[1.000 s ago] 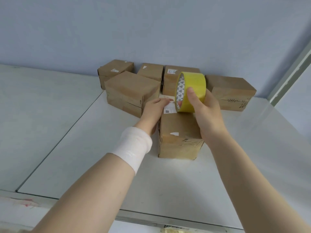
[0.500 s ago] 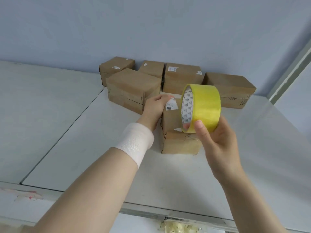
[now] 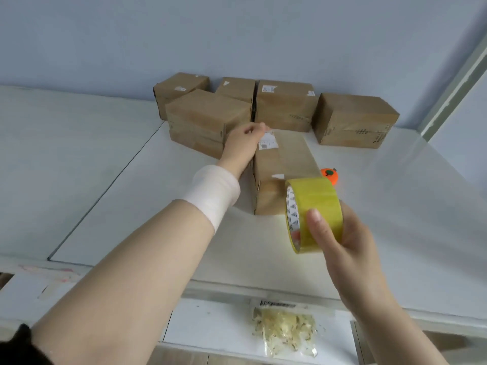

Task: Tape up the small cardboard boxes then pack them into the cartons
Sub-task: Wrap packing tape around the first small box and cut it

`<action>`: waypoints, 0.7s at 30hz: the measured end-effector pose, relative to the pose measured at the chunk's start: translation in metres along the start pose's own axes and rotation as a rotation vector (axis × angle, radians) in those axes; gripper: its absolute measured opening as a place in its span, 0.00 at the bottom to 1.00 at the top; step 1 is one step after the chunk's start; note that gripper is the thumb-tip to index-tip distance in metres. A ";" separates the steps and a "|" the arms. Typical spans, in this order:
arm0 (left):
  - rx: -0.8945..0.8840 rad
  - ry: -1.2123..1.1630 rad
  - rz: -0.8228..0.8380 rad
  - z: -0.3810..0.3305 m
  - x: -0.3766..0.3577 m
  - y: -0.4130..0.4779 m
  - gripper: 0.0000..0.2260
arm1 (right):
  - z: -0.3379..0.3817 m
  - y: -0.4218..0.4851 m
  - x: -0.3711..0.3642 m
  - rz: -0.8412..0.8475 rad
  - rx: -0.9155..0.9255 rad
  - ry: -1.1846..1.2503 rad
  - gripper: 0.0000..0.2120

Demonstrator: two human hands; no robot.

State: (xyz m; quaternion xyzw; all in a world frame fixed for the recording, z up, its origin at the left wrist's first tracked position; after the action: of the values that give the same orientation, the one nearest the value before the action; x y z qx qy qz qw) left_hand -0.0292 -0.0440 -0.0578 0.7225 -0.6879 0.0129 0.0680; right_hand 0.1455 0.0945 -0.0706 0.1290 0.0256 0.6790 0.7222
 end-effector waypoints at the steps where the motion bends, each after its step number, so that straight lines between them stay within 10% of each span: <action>1: -0.061 0.095 -0.035 -0.003 0.003 -0.005 0.10 | -0.001 0.001 0.000 0.000 0.002 0.010 0.11; 7: -0.536 0.520 0.458 -0.001 0.020 -0.059 0.24 | -0.005 0.008 0.005 -0.009 0.013 0.057 0.12; 11: -0.650 0.590 0.402 -0.012 0.026 -0.062 0.20 | 0.009 0.021 0.002 -0.012 0.035 0.097 0.12; 17: -0.427 0.441 0.351 -0.057 0.027 -0.044 0.04 | 0.079 0.079 0.019 0.173 0.070 0.219 0.16; 21: -0.366 0.489 0.333 -0.077 0.022 -0.026 0.12 | 0.105 0.121 0.018 0.218 0.004 0.297 0.17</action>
State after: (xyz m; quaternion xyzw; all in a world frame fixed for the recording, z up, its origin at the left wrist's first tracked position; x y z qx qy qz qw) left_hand 0.0034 -0.0559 0.0185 0.5516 -0.7507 0.0728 0.3562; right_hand 0.0518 0.1014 0.0601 0.0307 0.1193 0.7650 0.6322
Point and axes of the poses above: each hand's wrist, its own y-axis towards the middle knuckle, its own x-axis out of the back of the hand, z = x × y, the point moved 2 cm from there along y, towards the middle knuckle, and after that the axes turned 4 degrees about -y, right-handed, at the moved point
